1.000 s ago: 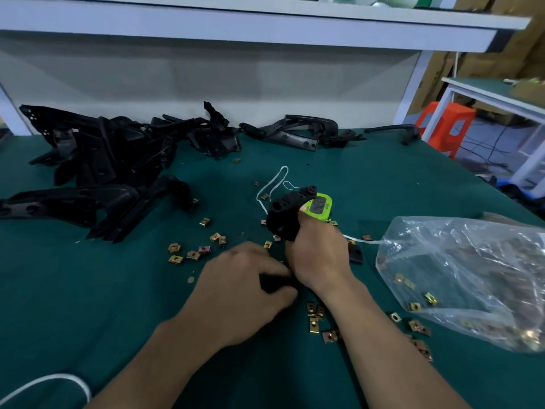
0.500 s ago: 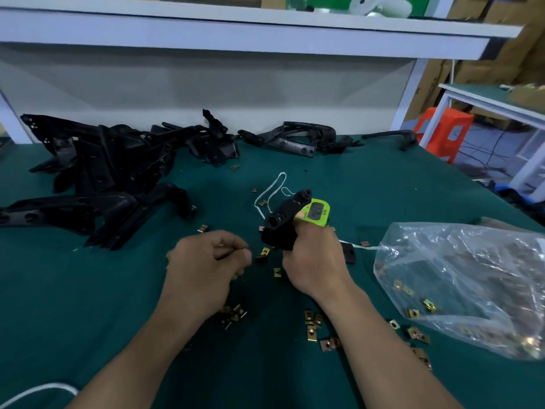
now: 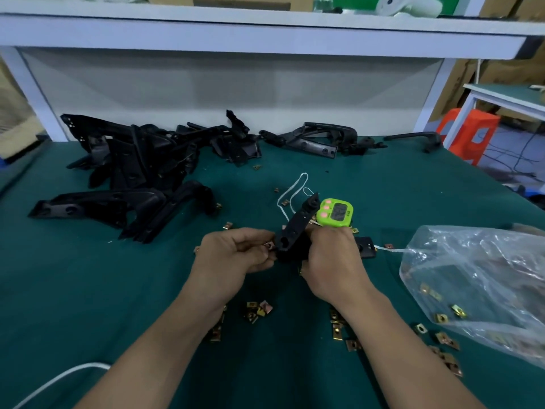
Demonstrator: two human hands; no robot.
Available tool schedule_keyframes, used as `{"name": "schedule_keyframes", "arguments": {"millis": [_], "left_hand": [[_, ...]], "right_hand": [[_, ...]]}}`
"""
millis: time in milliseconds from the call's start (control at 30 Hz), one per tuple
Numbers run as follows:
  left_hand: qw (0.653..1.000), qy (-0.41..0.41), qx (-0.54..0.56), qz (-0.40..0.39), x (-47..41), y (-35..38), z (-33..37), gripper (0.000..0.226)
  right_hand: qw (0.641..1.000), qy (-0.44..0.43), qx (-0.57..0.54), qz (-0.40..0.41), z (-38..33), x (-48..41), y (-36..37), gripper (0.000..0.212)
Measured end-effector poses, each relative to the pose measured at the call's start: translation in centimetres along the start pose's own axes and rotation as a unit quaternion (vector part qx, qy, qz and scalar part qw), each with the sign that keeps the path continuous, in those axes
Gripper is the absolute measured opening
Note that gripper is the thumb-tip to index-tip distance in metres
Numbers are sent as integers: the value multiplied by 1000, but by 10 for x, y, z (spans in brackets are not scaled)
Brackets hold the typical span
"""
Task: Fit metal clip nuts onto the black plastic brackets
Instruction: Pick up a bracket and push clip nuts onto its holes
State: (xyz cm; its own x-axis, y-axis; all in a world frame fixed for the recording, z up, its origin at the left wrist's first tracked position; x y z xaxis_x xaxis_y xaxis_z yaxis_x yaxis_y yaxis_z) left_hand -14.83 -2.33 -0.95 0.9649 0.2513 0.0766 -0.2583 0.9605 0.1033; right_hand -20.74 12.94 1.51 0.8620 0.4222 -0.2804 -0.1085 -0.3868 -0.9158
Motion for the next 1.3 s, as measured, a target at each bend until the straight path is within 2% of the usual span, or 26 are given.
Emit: {"name": "schedule_keyframes", "arguments": {"millis": [333,667,800,900,1033,1300], "left_hand": [[1000,-10,-23,2,0,-2,-3,32],[1000,-4,24,-12,2,-4,4,10],[999,9,43,-19,2,-3,8,7],[998,14,54,-14,0,-4,9,14],[999,1,52,-16,-3,-6,5,26],[999,19,27,-28,-3,-7,5,21]], "right_hand": [[997,-18,76,2,-3,-1,-1,37],[993,-52,99,-30,-8,-4,5,49],[994,-74,74,-1,-12,-1,1,46],[994,-88,67,18,-16,1,0,43],[993,-97,72,13,-19,0,0,40],[988,-100,119,-21,-23,-1,0,34]]}}
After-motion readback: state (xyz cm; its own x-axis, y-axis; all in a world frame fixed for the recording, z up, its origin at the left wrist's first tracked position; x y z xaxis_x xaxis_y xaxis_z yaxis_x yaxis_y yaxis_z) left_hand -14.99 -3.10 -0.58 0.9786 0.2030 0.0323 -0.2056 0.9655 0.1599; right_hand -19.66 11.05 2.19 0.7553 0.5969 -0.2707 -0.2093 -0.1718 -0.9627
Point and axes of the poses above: each hand's wrist, its own x-axis away from the middle knuckle, its own y-axis out of the palm, z = x × y, the point moved 8 cm from there along -x, towards the middle knuckle, and after that the axes turned 1 degree about -z, right-handed, at the moved point
